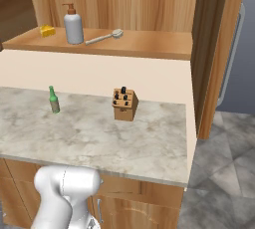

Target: Pick the soap dispenser and dish brush from the cabinet and place them on the counter.

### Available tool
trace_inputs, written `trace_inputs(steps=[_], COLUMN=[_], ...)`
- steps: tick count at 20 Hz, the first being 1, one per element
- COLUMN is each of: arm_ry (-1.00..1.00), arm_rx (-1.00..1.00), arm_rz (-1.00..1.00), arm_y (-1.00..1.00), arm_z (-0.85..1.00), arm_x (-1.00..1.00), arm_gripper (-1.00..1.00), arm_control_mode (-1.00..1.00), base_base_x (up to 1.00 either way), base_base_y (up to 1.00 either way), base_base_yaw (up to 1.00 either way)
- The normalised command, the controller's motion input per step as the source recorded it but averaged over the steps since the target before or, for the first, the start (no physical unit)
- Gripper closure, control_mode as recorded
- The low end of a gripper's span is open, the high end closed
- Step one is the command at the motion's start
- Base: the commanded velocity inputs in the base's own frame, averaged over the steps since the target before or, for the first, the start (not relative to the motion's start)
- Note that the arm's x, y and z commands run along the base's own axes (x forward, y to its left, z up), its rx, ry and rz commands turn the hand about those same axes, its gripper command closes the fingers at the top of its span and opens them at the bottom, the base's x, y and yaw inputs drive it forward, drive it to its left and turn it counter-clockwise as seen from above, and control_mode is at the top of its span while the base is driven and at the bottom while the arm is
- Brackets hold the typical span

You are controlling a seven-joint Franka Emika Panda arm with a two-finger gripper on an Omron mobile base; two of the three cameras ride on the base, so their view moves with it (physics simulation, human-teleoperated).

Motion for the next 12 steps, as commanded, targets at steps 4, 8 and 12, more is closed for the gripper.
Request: trace_inputs(steps=[4, 8, 12], arm_ry=[0.00, 0.00, 0.01], arm_rx=[0.15, 0.09, 0.07], arm_rz=[-0.14, -0.13, -0.14], arm_y=[-0.40, -0.38, -0.38], arm_z=[0.14, 0.15, 0.14], arm_x=[-0.02, 0.00, 0.00], arm_gripper=[-1.00, -1.00, -1.00], arm_control_mode=[-1.00, -1.00, -1.00], base_base_x=[0.00, 0.00, 0.00], base_base_y=[0.00, 0.00, 0.00], base_base_yaw=[0.00, 0.00, 0.00])
